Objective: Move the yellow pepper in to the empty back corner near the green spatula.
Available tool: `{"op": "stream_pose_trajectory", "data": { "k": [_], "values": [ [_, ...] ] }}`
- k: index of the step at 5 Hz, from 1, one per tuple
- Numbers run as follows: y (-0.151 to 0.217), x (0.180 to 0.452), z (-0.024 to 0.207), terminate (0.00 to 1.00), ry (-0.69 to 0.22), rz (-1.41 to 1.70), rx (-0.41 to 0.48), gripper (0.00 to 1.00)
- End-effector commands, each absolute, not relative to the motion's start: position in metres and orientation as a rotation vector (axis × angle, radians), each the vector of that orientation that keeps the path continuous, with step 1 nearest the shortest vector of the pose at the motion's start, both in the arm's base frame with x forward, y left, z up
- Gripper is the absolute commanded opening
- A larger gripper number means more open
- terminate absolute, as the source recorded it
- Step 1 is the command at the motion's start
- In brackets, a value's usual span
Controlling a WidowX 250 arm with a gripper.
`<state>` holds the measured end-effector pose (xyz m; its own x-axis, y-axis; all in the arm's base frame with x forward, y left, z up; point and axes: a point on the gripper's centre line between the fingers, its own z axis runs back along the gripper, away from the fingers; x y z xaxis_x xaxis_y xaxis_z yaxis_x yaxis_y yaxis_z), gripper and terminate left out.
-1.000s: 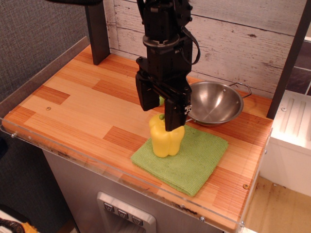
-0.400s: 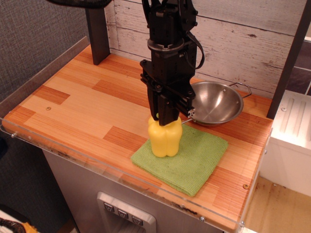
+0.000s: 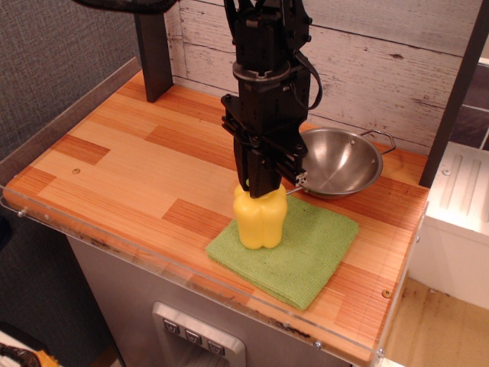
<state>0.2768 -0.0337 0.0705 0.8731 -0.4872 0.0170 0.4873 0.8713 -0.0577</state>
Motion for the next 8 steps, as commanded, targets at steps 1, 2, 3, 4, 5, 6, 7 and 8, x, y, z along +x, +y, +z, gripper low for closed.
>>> {"op": "stream_pose_trajectory", "data": {
  "k": [1, 2, 3, 4, 5, 6, 7, 8],
  "values": [
    [0.026, 0.302, 0.127, 0.0, -0.13, -0.332, 0.023, 0.0],
    [0.068, 0.316, 0.132, 0.0, -0.128, -0.209, 0.042, 0.0],
    [0.098, 0.329, 0.125, 0.0, -0.095, -0.117, 0.036, 0.0],
    [0.114, 0.343, 0.119, 0.0, -0.07, -0.088, 0.046, 0.0],
    [0.126, 0.35, 0.112, 0.0, -0.053, -0.071, 0.065, 0.0],
    [0.13, 0.356, 0.109, 0.0, -0.053, -0.076, 0.092, 0.0],
    [0.135, 0.359, 0.108, 0.0, -0.071, -0.066, 0.105, 0.0],
    [0.14, 0.359, 0.103, 0.0, -0.065, -0.033, 0.101, 0.0]
  ]
}}
